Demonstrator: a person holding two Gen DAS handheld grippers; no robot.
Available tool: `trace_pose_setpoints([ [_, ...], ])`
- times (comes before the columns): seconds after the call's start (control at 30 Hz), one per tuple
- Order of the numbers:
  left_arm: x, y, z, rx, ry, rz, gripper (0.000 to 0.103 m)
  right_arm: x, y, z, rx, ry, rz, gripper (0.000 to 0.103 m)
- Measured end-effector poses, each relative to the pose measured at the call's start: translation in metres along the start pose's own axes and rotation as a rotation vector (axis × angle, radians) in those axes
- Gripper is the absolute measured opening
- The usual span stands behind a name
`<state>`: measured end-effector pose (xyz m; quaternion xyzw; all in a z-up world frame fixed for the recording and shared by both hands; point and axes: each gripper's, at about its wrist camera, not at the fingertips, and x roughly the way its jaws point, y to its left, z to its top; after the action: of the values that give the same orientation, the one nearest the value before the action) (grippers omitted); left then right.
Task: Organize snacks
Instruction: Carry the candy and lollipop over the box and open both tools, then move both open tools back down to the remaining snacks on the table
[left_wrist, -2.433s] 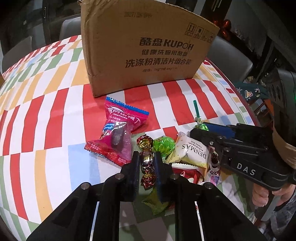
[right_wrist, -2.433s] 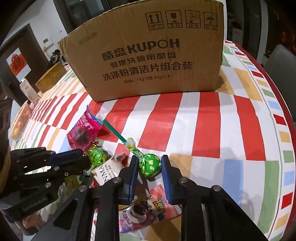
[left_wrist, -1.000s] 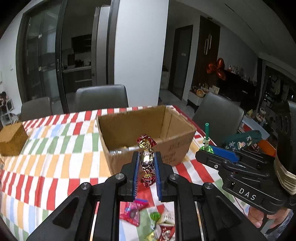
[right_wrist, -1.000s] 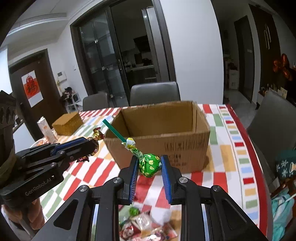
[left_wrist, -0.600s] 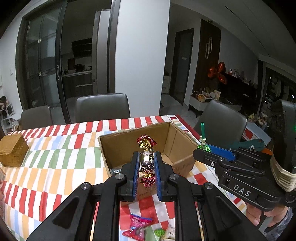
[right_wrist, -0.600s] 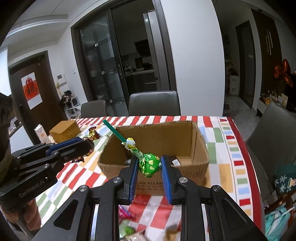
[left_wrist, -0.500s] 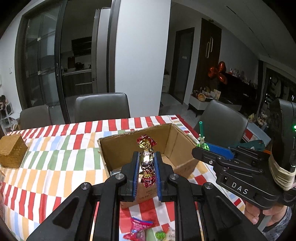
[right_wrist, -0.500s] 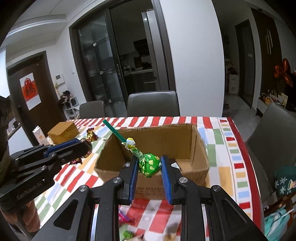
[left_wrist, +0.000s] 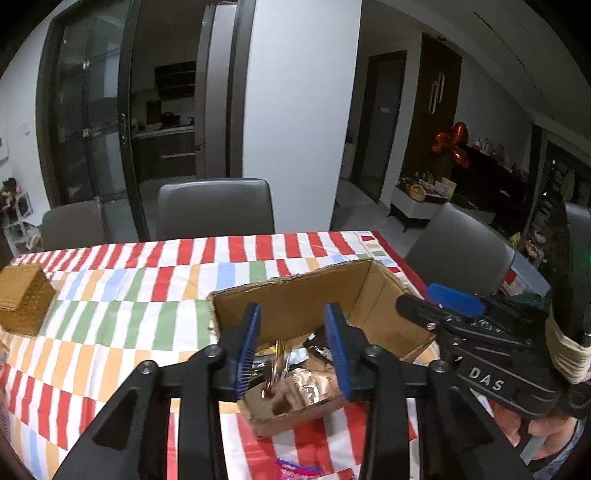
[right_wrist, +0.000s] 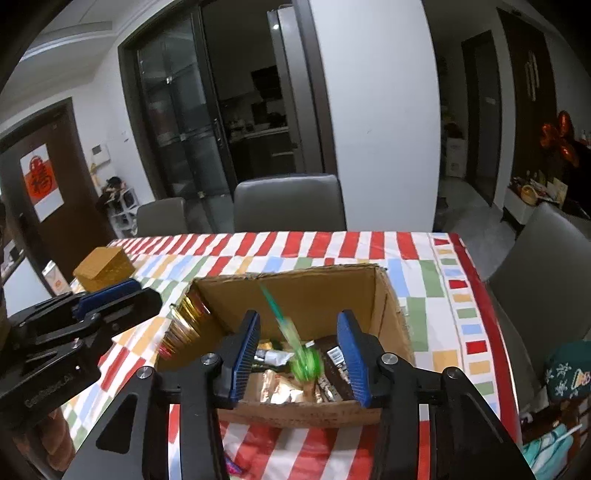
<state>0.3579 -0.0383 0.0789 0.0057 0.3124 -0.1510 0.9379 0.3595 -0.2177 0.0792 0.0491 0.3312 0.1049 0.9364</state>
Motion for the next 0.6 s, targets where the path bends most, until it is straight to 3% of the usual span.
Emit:
trace_pose_setpoints([
  [0.3,-0.04,-0.017,-0.034,0.092,-0.016,0.071,0.066,-0.037,0.013,-0.032,-0.064,-0.021,0.013,0.045],
  [0.6,-0.075,-0.029,-0.072,0.136,-0.002,0.089,0.078,-0.077,0.025,-0.076,-0.098,-0.025,0.048,0.045],
])
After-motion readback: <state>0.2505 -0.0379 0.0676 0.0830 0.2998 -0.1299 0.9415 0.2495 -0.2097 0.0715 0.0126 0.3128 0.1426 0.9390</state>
